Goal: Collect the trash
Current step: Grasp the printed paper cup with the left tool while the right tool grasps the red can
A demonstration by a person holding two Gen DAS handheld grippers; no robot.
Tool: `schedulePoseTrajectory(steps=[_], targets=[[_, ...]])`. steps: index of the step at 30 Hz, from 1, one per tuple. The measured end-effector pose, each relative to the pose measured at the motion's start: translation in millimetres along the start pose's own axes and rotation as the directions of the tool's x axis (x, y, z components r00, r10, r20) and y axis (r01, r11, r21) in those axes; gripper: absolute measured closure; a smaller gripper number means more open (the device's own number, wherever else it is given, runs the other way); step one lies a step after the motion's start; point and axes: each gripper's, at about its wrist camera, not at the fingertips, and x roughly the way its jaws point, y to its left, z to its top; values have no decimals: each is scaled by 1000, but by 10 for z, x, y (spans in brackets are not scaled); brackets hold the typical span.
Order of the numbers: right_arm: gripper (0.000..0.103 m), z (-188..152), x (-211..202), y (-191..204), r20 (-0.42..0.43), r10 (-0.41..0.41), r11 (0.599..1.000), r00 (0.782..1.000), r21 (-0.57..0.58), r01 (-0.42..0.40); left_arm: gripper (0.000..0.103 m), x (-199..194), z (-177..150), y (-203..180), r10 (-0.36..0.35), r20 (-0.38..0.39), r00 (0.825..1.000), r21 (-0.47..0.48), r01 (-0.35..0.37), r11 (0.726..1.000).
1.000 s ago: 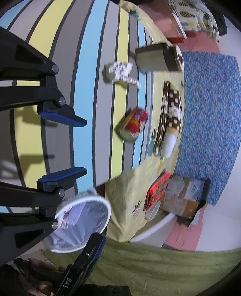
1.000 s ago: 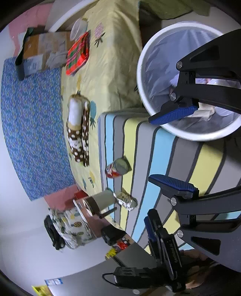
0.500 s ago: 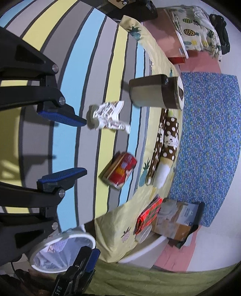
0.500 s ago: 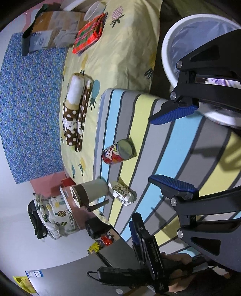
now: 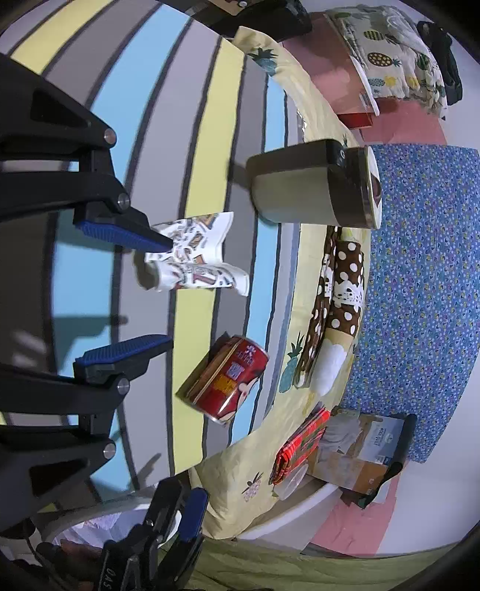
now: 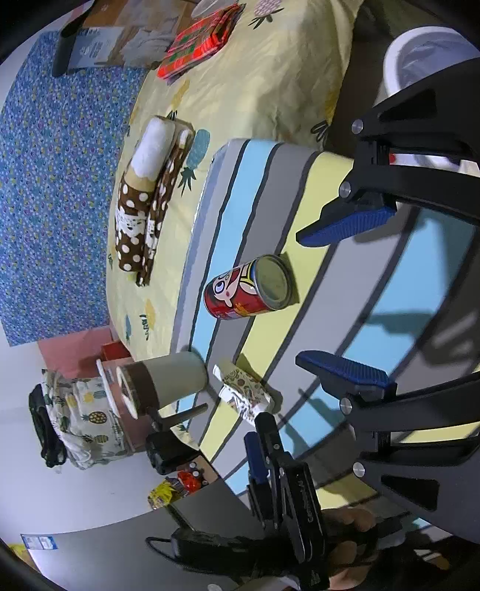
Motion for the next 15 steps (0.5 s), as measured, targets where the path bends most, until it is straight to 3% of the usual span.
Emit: schedulePoseTrajectory(steps=[11,15], targets=[[38,155,410,-65,-59,-7,1000,998,-24,6,55,315,106,40,19,-40,999,32,-18,999],[38,197,527,-75,-75,-3,1000,997,-31,1,67,368,88,-1,20,-57,998,56,-17,998]])
